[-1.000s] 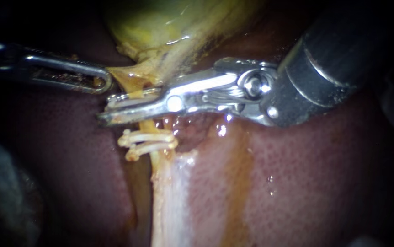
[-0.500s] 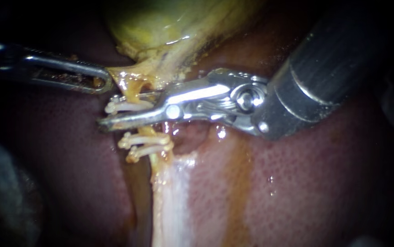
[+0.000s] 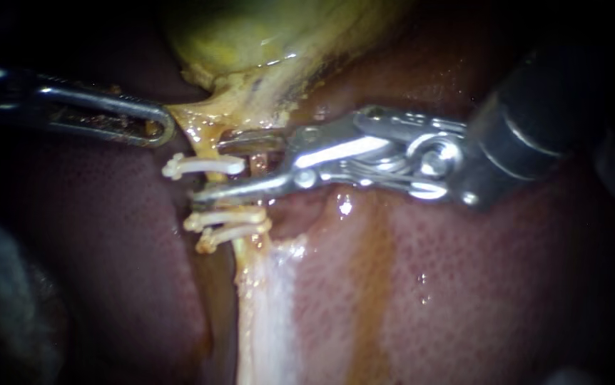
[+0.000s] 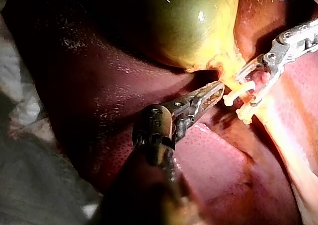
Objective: Going back third clip left tube
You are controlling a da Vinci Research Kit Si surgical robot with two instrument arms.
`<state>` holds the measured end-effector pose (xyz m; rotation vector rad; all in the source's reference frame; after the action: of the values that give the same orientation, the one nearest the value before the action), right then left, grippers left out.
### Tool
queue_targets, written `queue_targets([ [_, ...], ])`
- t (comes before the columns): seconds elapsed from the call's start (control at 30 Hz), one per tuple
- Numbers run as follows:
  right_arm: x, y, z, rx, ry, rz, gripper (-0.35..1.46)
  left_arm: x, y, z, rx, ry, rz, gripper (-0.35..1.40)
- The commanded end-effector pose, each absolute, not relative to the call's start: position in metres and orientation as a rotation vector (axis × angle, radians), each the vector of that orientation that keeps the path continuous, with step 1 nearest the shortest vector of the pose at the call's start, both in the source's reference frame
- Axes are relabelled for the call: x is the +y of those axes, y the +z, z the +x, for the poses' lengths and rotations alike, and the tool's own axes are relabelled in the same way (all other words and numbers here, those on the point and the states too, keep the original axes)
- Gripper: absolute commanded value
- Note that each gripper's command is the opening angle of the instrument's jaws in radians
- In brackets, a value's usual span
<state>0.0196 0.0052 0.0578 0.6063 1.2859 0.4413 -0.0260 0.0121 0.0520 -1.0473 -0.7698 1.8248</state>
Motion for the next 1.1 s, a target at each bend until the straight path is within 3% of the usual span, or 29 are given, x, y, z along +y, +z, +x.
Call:
queue_targets([
  [0.03, 0.0051, 0.0574, 0.0189, 1.292, 0.43, 0.581, 0.5, 0.0121, 0.052, -0.0259, -0.771, 1.825, -1.048, -0.35],
  [0.17, 0.0043, 0.0563, 0.0155, 1.311, 0.382, 0.48, 0.5, 0.0121, 0.052, -0.0259, -0.77, 1.826, -1.048, -0.35],
  [0.53, 0.0023, 0.0541, 0.0068, 1.329, 0.265, 0.443, 0.5, 0.012, 0.0522, -0.0259, -0.769, 1.826, -1.048, -0.35],
  [1.1, 0.0018, 0.0531, 0.0036, 1.306, 0.22, 0.449, 0.5, 0.0116, 0.0531, -0.0266, -0.76, 1.828, -1.05, -0.35],
])
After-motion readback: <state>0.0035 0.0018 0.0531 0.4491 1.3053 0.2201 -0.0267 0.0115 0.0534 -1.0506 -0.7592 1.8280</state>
